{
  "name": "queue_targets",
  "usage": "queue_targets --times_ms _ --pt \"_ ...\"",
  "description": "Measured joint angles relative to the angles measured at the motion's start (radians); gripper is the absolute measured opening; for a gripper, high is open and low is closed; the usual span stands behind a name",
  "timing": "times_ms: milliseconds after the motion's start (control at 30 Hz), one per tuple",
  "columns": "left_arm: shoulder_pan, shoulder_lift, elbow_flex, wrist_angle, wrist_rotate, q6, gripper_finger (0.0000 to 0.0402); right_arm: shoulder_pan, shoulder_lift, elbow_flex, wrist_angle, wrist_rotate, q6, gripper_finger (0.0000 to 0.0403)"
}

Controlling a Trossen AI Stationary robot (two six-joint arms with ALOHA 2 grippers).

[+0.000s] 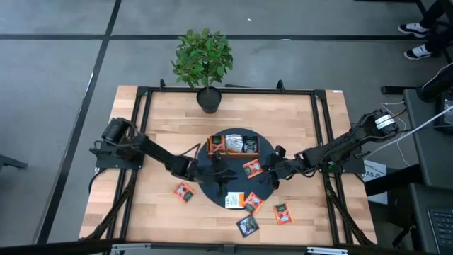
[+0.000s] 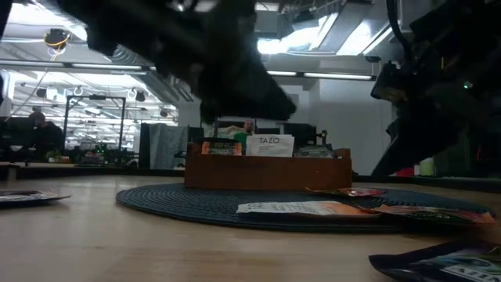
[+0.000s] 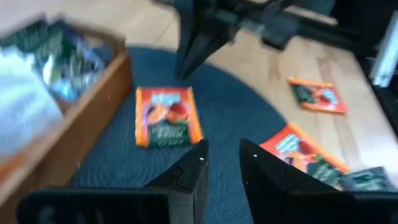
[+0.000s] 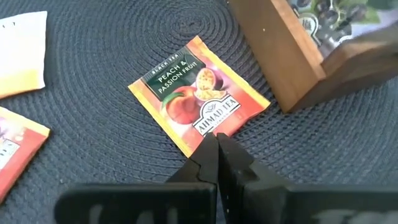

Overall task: Pick & Place Tea
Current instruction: Put the orange tea bag into the left side of the wooden organizer

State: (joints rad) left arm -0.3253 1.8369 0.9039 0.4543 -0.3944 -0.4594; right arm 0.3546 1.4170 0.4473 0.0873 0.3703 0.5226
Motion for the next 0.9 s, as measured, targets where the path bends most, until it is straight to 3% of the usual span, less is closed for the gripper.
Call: queue_targets --times_ms 233,567,900 --pt "0.009 0.086 0.025 -0.001 0.002 -0.157 0.0086 -0.003 0.01 0.0 0.027 0.003 -0.018 0.0002" --pt "0.007 0.109 0.034 0.018 0.004 -0.228 0.0089 -0.005 0.085 0.0 0.07 0.003 -0.032 0.0002" --pt "0.014 0.109 0.034 0.049 0.007 -0.329 0.0135 -0.005 0.127 0.001 0.135 0.0 -0.029 0.0002"
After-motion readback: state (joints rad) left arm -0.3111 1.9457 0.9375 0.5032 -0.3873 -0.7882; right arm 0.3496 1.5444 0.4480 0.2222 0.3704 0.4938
